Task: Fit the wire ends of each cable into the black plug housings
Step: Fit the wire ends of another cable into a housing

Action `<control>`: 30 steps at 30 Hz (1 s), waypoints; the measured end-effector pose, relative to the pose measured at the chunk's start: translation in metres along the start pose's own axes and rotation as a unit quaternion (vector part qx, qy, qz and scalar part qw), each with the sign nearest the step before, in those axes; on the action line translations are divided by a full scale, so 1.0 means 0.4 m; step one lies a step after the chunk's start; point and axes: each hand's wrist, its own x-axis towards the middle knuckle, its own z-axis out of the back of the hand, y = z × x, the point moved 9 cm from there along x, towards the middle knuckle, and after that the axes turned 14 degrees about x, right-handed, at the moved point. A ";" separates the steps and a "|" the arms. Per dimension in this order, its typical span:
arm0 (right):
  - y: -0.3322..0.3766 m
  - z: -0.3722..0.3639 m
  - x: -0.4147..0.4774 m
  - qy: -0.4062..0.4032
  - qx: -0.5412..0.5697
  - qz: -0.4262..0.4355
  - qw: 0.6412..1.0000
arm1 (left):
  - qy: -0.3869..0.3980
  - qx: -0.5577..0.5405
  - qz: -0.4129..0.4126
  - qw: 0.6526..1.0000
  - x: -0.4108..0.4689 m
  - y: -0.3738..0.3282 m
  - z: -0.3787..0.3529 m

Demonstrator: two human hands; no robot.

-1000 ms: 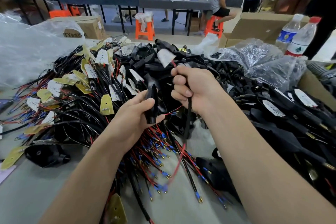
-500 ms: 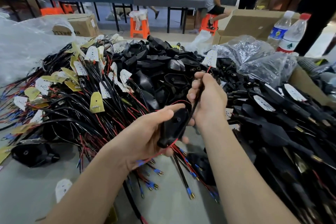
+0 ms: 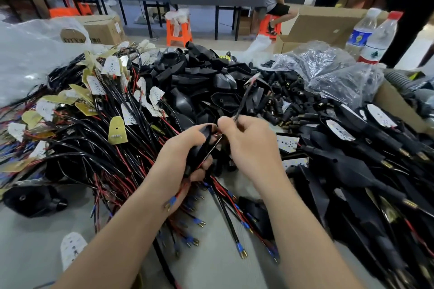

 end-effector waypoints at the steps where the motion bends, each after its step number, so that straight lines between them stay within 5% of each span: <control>1: 0.013 0.023 0.002 -0.036 -0.038 0.028 0.998 | 0.011 -0.027 0.004 1.000 -0.008 -0.002 -0.010; 5: 0.012 0.067 0.024 -0.074 -0.013 0.038 0.996 | 0.076 0.159 0.100 0.979 0.033 0.038 -0.057; 7: -0.013 0.070 0.031 -0.072 0.037 0.004 0.997 | 0.070 0.101 0.097 0.988 0.048 0.046 -0.055; 10: -0.046 0.101 0.034 -0.123 0.081 -0.022 0.989 | 0.065 0.177 0.119 0.975 0.056 0.048 -0.053; 13: -0.066 0.098 0.030 -0.135 0.197 -0.051 0.970 | 0.063 0.109 0.097 0.987 0.007 0.003 -0.053; 15: -0.067 0.044 0.023 -0.063 0.292 -0.091 0.950 | 0.078 0.080 0.076 0.991 -0.024 -0.017 -0.054; 19: -0.050 -0.045 -0.005 0.102 0.210 -0.098 0.967 | 0.062 0.029 0.007 0.998 -0.061 -0.017 -0.033; 23: -0.036 -0.002 0.010 0.038 0.179 -0.054 0.982 | 0.061 -0.003 -0.003 0.998 -0.051 -0.016 -0.032; 30: -0.023 0.054 0.023 -0.016 0.288 -0.014 0.957 | -0.036 -0.088 -0.010 0.995 -0.029 -0.004 0.010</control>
